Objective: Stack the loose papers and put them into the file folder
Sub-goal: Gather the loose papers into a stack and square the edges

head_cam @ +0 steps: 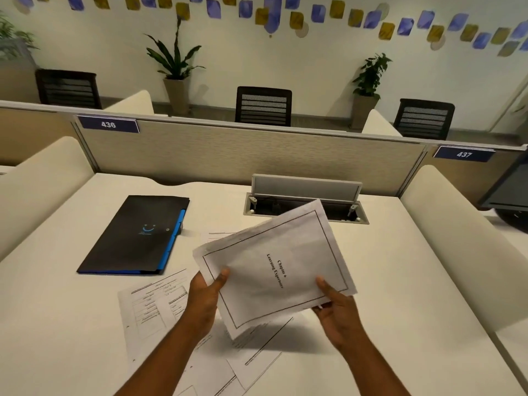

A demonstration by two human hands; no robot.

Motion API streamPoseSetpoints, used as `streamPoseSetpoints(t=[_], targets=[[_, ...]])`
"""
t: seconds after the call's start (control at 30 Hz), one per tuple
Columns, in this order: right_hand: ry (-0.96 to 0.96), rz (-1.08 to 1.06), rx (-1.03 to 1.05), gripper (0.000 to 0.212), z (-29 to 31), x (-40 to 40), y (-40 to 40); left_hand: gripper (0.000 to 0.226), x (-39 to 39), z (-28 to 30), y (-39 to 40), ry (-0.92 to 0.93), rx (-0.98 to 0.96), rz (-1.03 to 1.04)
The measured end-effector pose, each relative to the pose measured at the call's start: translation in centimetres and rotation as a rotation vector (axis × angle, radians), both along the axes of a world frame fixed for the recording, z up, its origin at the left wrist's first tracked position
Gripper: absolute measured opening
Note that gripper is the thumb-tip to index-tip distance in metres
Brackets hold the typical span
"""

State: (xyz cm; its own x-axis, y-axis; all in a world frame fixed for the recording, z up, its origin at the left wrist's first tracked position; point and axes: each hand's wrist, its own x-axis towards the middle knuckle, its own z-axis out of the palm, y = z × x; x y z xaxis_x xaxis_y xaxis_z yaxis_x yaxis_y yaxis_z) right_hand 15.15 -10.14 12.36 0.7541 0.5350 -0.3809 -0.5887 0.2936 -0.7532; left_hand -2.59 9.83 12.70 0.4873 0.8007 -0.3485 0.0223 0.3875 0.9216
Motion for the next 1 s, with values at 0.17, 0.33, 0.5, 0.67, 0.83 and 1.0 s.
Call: streamPoseSetpoints(t=[0.17,0.33,0.5,0.67,0.83,1.0], targets=[[-0.347,0.205,-0.250,0.038,2.2,5.1,-2.2,0.028,-0.2,2.0,1.8,0.053,0.263,-0.006],[-0.608,0.253,-0.382,0.031,2.0,3.8,-0.3,0.031,1.2,2.5,0.5,0.122,0.372,-0.036],[-0.631,0.013,-0.381,0.028,1.7,2.7,-0.4,0.036,0.4,2.7,-0.4,0.101,0.460,-0.057],[-0.646,0.099,-0.455,0.036,-1.1,1.3,-1.0,0.020,0.1,0.6,-1.4,0.087,0.458,-0.063],[-0.581,-0.008,-0.466,0.023,-1.7,1.4,-1.0,0.024,0.6,0.9,-2.1,0.086,0.483,0.034],[-0.599,0.049,-0.477,0.038,-2.8,1.0,-1.4,0.034,0.0,-0.1,-2.5,0.088,0.472,0.026]])
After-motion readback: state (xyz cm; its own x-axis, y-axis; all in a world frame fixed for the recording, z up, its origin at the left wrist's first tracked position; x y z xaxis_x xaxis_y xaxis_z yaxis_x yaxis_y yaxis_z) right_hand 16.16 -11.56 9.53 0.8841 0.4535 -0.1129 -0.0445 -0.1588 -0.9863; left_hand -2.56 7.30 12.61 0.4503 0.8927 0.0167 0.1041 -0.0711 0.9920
